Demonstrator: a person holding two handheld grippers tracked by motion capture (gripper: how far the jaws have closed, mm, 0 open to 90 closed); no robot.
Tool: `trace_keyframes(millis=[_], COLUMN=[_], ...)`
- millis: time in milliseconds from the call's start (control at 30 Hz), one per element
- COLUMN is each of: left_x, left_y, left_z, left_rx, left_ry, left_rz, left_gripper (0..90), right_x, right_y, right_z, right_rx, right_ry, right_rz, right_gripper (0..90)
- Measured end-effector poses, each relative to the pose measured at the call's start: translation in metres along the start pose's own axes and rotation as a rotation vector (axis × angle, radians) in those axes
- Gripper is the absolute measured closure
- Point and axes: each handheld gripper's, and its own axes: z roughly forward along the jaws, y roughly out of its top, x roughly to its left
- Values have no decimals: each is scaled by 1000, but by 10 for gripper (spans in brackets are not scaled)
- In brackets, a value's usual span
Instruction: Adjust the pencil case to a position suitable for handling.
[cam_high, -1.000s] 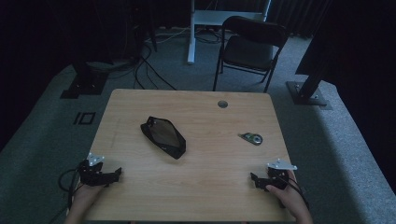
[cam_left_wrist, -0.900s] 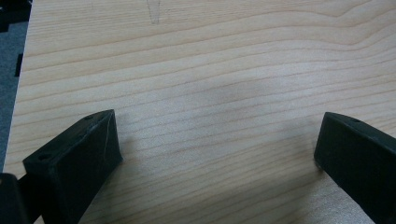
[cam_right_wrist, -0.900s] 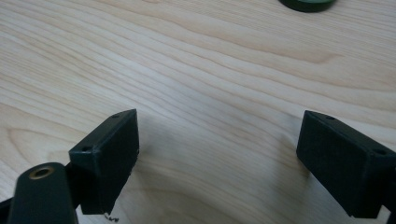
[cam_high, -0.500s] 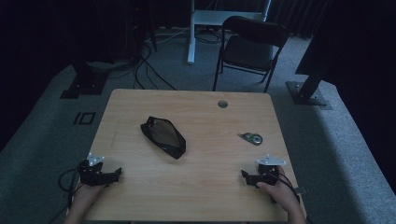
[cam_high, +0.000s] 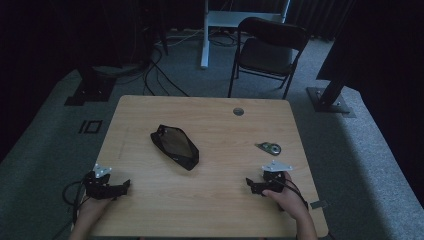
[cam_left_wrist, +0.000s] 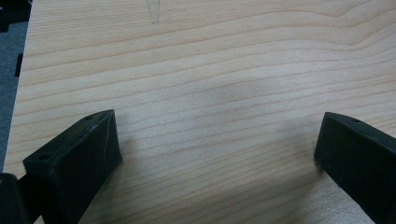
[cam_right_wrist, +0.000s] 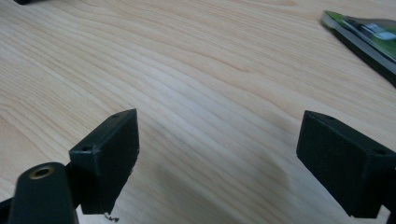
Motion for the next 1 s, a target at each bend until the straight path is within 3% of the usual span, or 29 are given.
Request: trace_keyframes(millis=[133, 600, 1000], left_x=[0, 0, 0], left_y=[0, 0, 0], left_z=[0, 0, 0], left_rx=[0, -1, -1], left_ry=[0, 0, 0], left_rz=[0, 0, -2], left_gripper=[4, 5, 4], right_x=[6, 24, 43], right_y=[4, 23, 39], right_z=[6, 16, 24], right_rx=[7, -36, -49], right_ry=[10, 59, 104], right_rz=[-29, -42, -85], right_gripper=[132, 137, 148])
